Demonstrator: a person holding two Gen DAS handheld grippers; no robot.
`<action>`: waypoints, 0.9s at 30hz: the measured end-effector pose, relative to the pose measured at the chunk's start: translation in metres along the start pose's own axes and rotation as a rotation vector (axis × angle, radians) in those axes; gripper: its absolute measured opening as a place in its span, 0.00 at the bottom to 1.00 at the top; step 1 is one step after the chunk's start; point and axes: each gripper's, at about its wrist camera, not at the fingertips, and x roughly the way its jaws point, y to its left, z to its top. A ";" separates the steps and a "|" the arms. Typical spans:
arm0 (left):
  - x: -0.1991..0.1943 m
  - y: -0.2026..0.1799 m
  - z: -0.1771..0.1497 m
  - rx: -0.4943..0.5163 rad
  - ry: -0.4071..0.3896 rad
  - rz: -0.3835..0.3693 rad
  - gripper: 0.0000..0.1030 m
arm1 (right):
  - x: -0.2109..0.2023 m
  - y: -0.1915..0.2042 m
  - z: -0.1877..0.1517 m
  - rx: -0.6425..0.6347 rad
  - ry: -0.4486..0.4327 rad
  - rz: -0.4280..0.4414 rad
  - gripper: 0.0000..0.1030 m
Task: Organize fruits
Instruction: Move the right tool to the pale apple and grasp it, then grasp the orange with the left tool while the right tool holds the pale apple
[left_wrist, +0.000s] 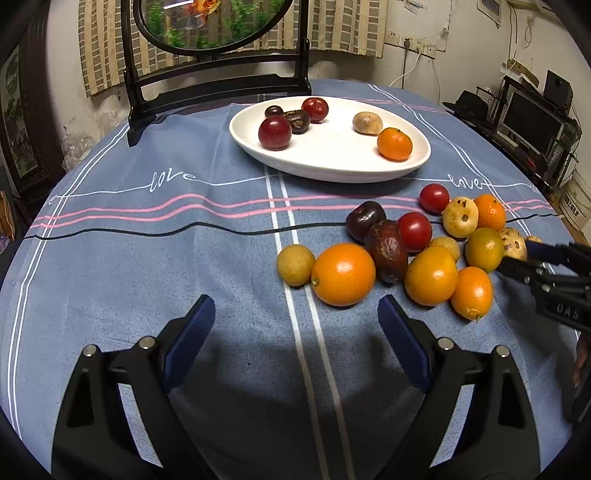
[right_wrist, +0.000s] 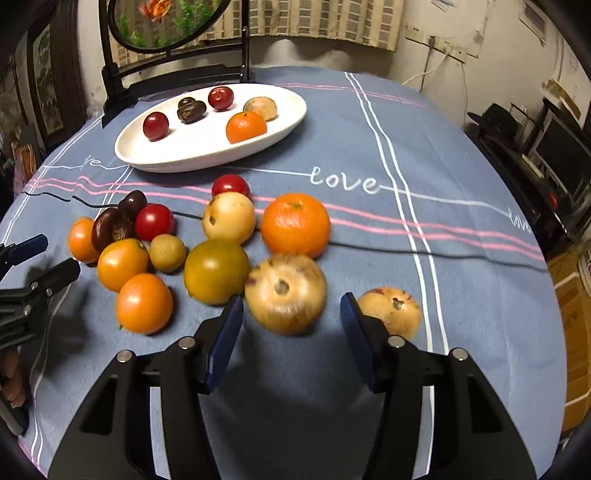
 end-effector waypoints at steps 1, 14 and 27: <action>0.000 0.000 0.000 0.000 0.002 0.001 0.89 | 0.001 0.002 0.002 -0.010 0.001 -0.018 0.54; 0.011 0.002 -0.001 -0.015 0.048 0.020 0.89 | 0.000 0.006 0.003 -0.061 -0.027 -0.001 0.44; 0.018 -0.004 0.000 -0.011 0.091 0.054 0.89 | -0.017 -0.003 -0.028 0.112 -0.044 0.419 0.44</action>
